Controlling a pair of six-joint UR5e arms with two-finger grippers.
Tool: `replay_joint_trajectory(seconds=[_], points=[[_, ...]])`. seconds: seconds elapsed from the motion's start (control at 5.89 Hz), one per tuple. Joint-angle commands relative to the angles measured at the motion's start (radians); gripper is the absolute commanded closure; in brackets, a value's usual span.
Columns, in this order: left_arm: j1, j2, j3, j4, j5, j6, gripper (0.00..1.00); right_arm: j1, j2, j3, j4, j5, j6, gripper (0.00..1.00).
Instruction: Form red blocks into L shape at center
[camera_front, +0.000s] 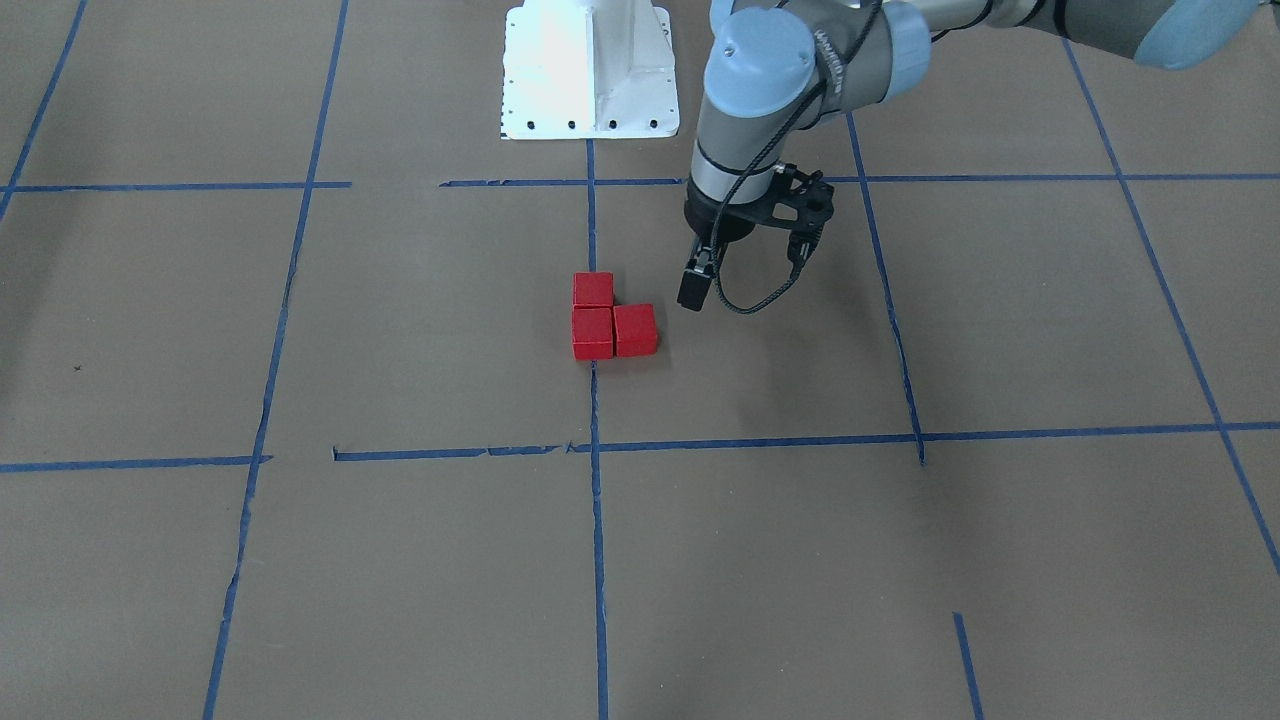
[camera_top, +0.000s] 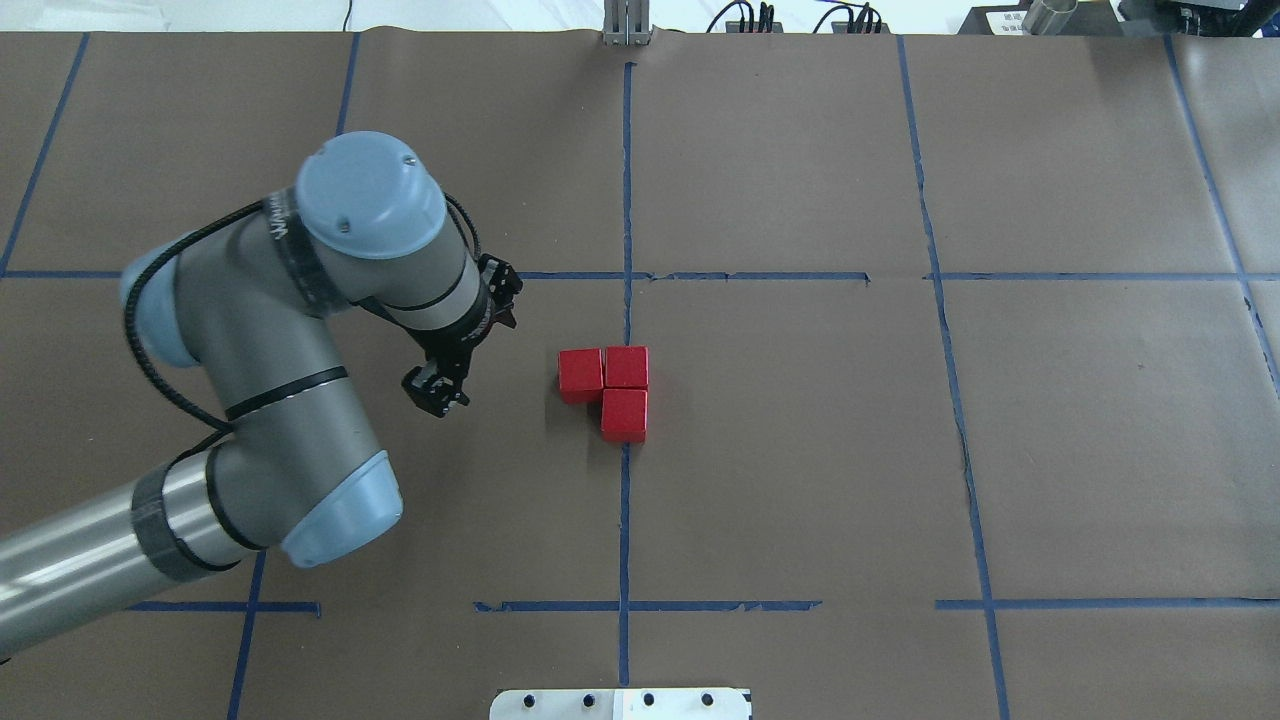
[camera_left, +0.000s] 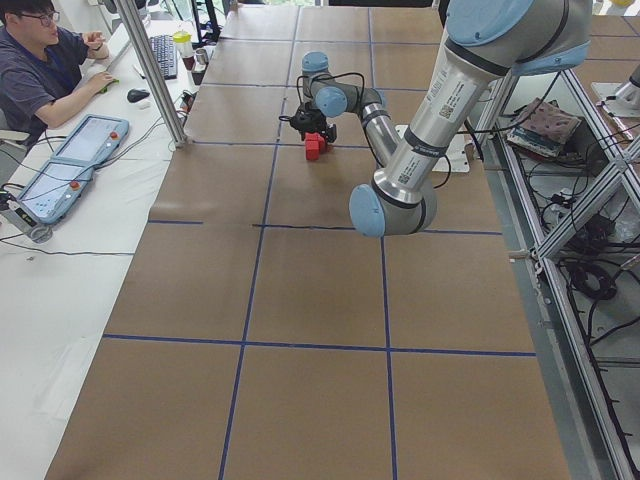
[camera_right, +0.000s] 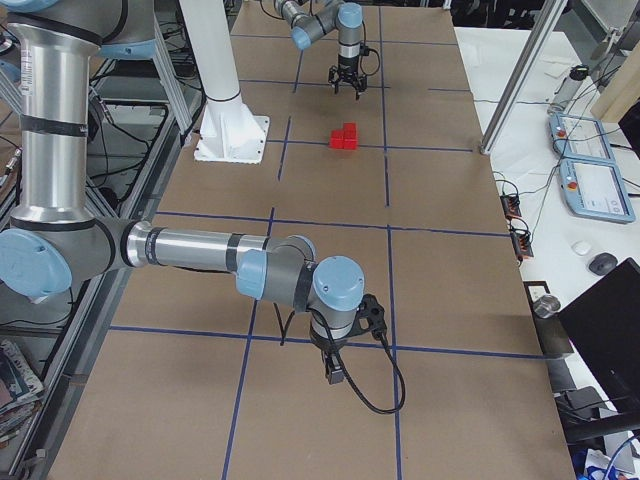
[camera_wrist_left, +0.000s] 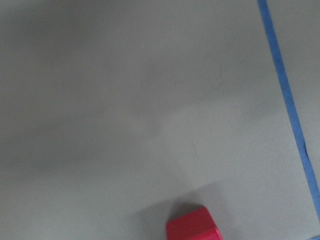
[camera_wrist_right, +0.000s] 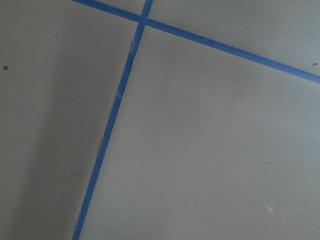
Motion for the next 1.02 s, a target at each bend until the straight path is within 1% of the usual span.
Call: replay_joint_trajectory(seconds=[0.0,0.17,0.34,0.51,0.68,0.85], points=[[-0.069,0.142,-0.1,0.008,-0.031,0.381,0.0,0.0,0.0,-0.004,0.0,0.001,0.003,0.0],[-0.12,0.24,-0.14,0.007,-0.06,0.612,0.0,0.0,0.0,-0.005,0.0,0.001,0.004,0.01],[-0.187,0.347,-0.184,0.005,-0.062,0.836,0.0,0.0,0.0,-0.005,0.0,0.001,0.004,0.01],[-0.284,0.449,-0.2,-0.006,-0.084,1.047,0.0,0.0,0.0,-0.005,0.0,0.003,0.004,0.01],[-0.447,0.539,-0.189,-0.007,-0.17,1.381,0.0,0.0,0.0,-0.005,0.0,0.009,0.004,0.01],[-0.608,0.571,-0.122,-0.006,-0.252,1.679,0.0,0.0,0.0,-0.005,0.0,0.012,0.004,0.01]])
